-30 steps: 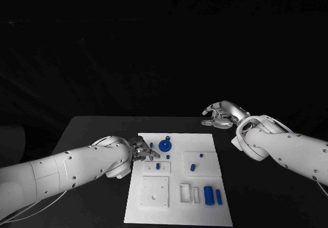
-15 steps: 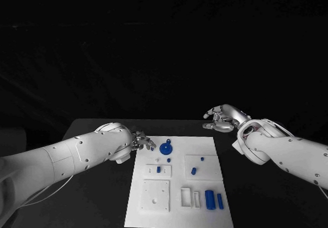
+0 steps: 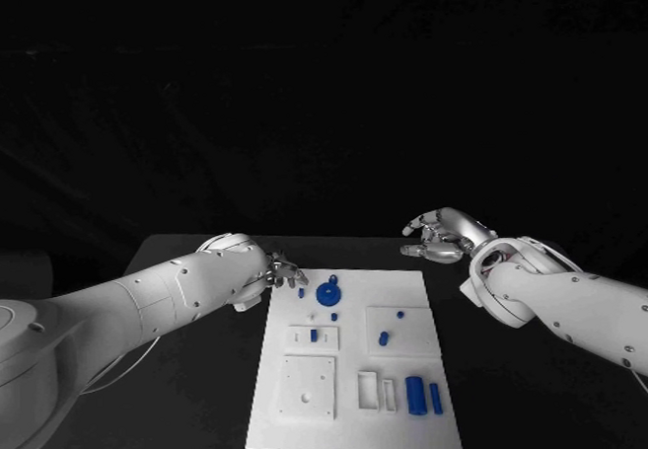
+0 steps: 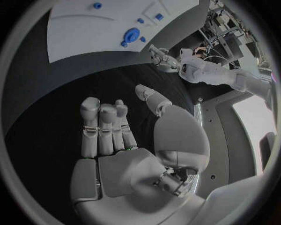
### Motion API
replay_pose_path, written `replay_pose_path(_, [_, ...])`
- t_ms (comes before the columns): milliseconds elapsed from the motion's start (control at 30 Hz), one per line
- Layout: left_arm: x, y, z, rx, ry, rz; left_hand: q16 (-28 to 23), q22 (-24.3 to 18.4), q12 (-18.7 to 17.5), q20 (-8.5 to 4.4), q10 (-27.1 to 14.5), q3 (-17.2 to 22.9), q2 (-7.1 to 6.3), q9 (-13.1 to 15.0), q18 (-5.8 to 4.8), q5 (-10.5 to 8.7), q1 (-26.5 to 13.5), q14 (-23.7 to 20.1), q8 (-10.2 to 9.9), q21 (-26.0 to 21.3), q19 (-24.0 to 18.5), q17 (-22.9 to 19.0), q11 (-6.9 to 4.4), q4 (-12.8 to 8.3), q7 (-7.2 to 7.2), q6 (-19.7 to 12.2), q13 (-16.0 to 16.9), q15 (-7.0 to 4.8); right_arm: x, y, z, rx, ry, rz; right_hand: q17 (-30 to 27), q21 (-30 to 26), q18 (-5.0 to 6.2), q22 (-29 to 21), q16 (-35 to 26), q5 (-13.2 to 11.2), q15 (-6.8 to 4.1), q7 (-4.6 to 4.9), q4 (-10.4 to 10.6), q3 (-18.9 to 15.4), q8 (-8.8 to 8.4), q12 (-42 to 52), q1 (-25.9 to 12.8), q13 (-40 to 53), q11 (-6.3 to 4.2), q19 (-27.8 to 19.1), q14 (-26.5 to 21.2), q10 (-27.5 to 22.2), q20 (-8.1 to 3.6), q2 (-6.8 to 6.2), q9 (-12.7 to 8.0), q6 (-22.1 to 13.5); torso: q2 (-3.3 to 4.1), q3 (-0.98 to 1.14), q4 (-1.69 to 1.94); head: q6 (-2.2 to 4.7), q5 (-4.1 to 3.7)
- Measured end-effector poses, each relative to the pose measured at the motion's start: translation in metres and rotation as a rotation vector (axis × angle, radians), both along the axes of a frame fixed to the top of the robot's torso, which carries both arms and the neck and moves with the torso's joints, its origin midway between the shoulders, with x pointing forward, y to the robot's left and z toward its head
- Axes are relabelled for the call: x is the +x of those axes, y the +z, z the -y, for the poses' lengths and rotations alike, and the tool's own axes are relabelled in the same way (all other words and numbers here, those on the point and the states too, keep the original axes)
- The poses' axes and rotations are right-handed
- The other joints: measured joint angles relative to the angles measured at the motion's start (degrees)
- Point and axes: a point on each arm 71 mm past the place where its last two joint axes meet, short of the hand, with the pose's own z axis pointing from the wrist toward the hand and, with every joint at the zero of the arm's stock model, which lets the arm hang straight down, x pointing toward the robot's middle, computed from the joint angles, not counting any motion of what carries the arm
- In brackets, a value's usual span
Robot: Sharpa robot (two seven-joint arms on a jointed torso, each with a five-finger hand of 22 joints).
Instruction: Assemble the parts on the task board
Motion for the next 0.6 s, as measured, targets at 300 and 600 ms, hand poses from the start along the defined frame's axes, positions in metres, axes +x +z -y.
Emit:
replay_pose_path(300, [0.0064, -0.0036, -0.0062, 0.029, 0.013, -0.01, 0.0, 0.0, 0.0, 0.0, 0.0, -0.2, -0.09, -0.1, -0.04, 0.0, -0.5, -0.1, 0.0, 0.0, 0.0, -0.1, 0.0, 0.5, 0.11, -0.3, -0.1, 0.1, -0.0006, 0.0003, -0.0011, 0.002, 0.003, 0.0, -0.1, 0.0, 0.0, 0.0, 0.0, 0.2, 0.0, -0.08, 0.0, 0.0, 0.0, 0.0, 0.0, 0.0, 0.0, 0.0, 0.0, 0.0, 0.01, 0.0, 0.0, -0.1, 0.36, -0.02, -0.37, 0.25, -0.02])
replay_pose_path(600, [0.0076, -0.0084, -0.0016, 0.036, 0.002, -0.022, 0.0, 0.1, 0.0, 0.0, 0.0, -0.4, -0.09, -0.1, -0.07, 0.0, -0.5, -0.1, 0.0, 0.0, 0.0, 0.0, 0.0, 0.7, 0.17, -0.4, -0.1, 0.15, -0.0012, 0.0006, -0.0017, 0.003, 0.006, 0.0, 0.0, 0.0, 0.0, 0.1, 0.0, 0.2, 0.0, -0.04, 0.0, 0.0, 0.0, 0.0, 0.0, -0.1, 0.0, -0.1, 0.0, 0.0, -0.11, 0.0, 0.0, -0.1, 0.44, -0.03, -0.4, 0.15, -0.2])
